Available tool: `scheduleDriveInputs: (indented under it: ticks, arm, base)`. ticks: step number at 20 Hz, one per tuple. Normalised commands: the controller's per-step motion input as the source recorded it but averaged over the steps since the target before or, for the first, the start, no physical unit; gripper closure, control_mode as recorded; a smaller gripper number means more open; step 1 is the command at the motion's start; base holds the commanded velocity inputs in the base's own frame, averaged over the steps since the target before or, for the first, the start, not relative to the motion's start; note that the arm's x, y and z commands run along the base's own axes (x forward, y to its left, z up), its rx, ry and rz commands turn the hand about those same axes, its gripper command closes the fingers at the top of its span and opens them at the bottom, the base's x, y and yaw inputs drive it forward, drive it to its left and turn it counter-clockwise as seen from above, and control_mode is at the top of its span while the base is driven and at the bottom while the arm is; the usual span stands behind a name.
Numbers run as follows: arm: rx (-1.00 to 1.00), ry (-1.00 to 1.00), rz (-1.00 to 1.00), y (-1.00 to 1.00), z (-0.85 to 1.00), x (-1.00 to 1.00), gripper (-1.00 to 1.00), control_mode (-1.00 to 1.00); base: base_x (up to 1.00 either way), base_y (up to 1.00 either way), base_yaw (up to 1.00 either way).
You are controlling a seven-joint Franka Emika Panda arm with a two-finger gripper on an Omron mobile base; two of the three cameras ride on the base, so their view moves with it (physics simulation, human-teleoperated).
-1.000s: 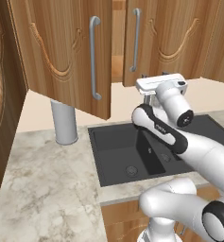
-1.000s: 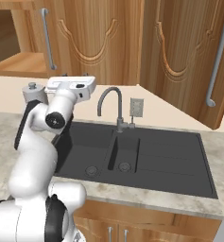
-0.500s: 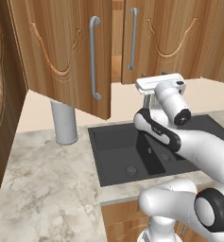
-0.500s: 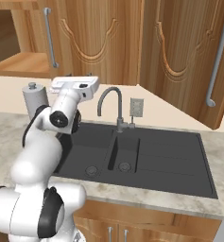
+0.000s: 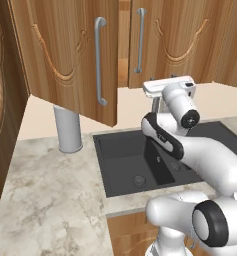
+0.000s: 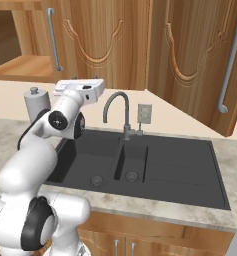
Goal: Close all open cabinet doors.
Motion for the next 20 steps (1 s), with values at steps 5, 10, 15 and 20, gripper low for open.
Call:
scheduleDriveInputs:
  ticks: [5,10,15,20]
  arm:
    - [0.00,0.06,-0.06,0.02,0.09,0.06,-1.00,-1.00]
    - [0.00,0.02,-0.03,0.00,0.16,-0.21,-1.00,-1.00]
    - [0.00,0.03,-0.05,0.00,0.21,-0.75,-1.00,-1.00]
    - [0.00,0.07,-0.07,0.00,0.34,-0.88,-1.00,-1.00]
  base:
    - [0.00,0.00,0.00]
    - [0.00,0.00,0.00]
    - [0.00,0.00,0.00]
    - [0.00,0.00,0.00]
